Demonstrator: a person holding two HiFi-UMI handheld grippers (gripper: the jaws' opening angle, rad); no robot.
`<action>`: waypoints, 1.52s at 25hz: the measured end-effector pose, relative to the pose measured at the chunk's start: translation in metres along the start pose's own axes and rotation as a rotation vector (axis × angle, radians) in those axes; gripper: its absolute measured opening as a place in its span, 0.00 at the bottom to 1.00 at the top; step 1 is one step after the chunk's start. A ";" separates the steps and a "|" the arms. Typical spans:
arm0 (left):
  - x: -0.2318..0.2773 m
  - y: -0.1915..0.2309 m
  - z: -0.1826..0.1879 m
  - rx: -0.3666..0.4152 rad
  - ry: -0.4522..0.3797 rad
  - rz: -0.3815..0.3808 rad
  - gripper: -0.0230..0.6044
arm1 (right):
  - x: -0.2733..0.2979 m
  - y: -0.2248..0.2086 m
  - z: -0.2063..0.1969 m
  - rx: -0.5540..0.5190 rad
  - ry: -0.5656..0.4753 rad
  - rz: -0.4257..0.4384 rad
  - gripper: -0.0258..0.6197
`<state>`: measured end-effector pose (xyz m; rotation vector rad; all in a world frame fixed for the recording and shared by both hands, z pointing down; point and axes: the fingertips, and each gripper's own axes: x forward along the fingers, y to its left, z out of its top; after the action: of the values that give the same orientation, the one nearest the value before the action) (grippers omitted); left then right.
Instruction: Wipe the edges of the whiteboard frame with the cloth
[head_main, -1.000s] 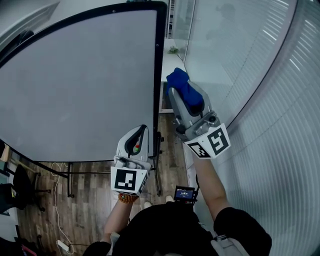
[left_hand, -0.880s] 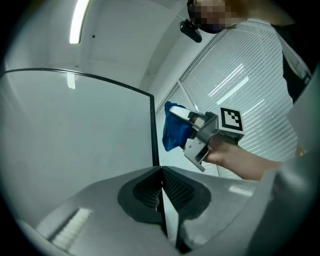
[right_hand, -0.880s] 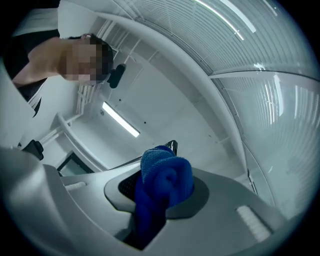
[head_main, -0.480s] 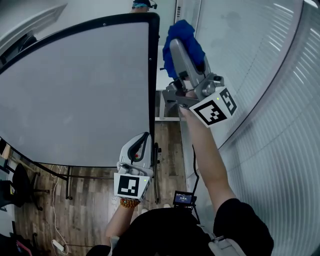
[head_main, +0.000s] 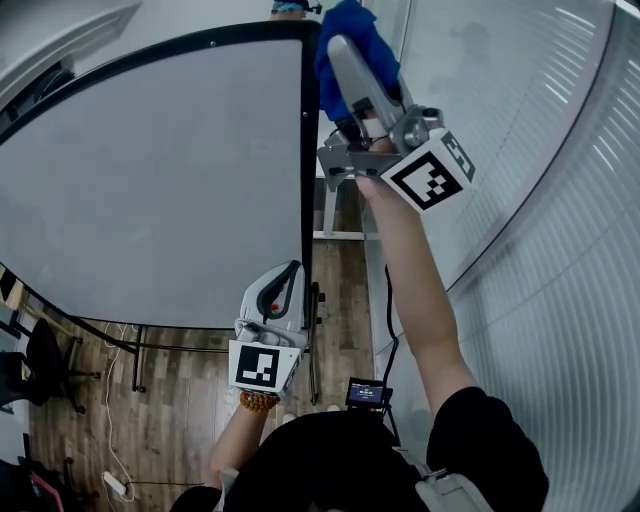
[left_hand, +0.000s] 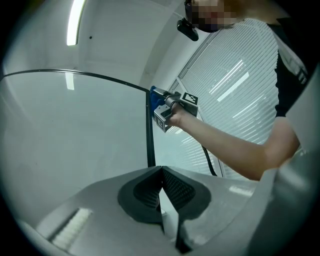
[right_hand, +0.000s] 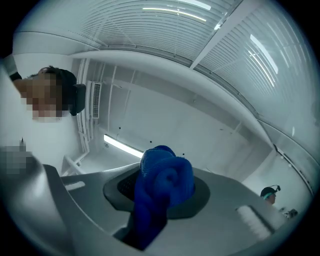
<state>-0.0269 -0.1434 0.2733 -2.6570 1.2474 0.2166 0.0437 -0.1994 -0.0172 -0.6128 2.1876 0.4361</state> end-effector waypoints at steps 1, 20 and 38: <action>0.001 -0.001 0.000 0.001 -0.007 -0.004 0.04 | -0.001 0.000 0.000 0.004 0.003 0.007 0.24; 0.003 -0.014 0.003 0.006 -0.027 -0.042 0.04 | 0.008 0.007 -0.005 -0.034 0.069 0.040 0.24; 0.004 -0.007 -0.008 -0.019 -0.024 -0.029 0.04 | -0.008 0.008 -0.032 0.039 0.115 0.042 0.27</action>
<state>-0.0187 -0.1440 0.2807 -2.6780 1.2043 0.2565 0.0245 -0.2066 0.0096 -0.5842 2.3170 0.3881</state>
